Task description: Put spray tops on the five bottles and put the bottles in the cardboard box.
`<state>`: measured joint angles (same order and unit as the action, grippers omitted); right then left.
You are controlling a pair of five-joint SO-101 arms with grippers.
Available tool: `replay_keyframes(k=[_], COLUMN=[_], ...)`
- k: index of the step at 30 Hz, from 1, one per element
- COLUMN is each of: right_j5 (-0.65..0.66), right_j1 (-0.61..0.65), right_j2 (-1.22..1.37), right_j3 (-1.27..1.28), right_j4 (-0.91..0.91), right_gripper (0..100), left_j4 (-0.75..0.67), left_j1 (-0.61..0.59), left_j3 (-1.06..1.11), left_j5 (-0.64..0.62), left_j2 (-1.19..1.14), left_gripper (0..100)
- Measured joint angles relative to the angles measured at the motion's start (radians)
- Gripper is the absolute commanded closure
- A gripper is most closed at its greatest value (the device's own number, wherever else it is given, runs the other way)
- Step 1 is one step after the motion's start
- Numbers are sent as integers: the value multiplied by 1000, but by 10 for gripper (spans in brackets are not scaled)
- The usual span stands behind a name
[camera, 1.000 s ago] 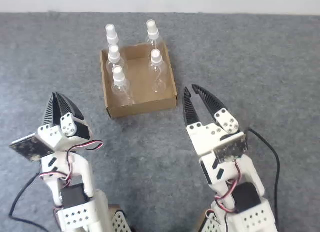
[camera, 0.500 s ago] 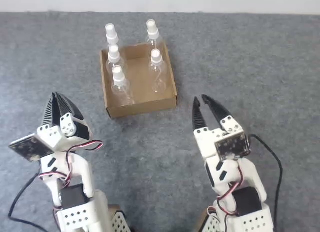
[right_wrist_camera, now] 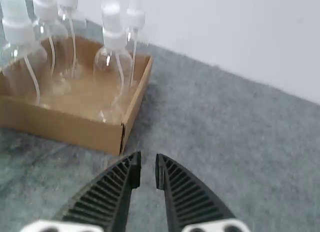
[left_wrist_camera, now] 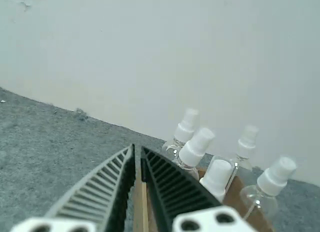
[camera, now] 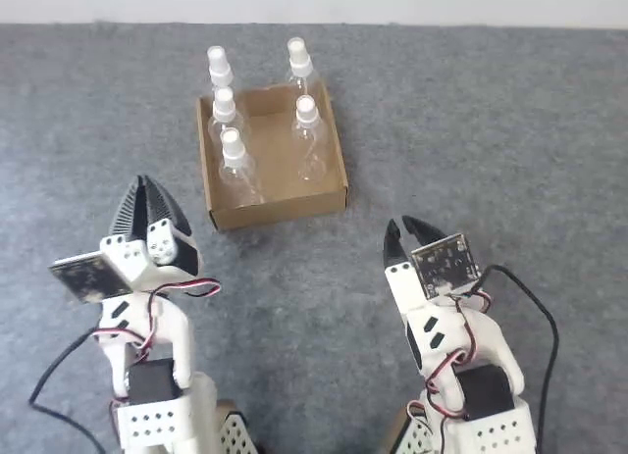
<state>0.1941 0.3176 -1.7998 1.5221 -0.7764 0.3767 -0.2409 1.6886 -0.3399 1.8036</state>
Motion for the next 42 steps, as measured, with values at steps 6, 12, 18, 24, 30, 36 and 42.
replay_keyframes(k=[6,12,18,24,30,36,42], right_j5=[0,0,0,0,0,0,0], right_j1=[2,0,0,0,-11,-9,-9], right_j2=[0,0,0,0,0,0,0], right_j3=[0,129,140,140,140,140,140], right_j4=[-167,-190,-190,-213,-327,-454,-517], right_gripper=[987,989,989,989,989,989,991], left_j4=[8,57,101,175,273,454,603], left_j1=[48,112,175,278,358,365,365], left_j3=[0,0,0,0,0,0,0], left_j5=[2,5,5,5,9,8,8], left_j2=[0,0,0,0,0,0,0], left_gripper=[988,988,988,988,988,988,989])
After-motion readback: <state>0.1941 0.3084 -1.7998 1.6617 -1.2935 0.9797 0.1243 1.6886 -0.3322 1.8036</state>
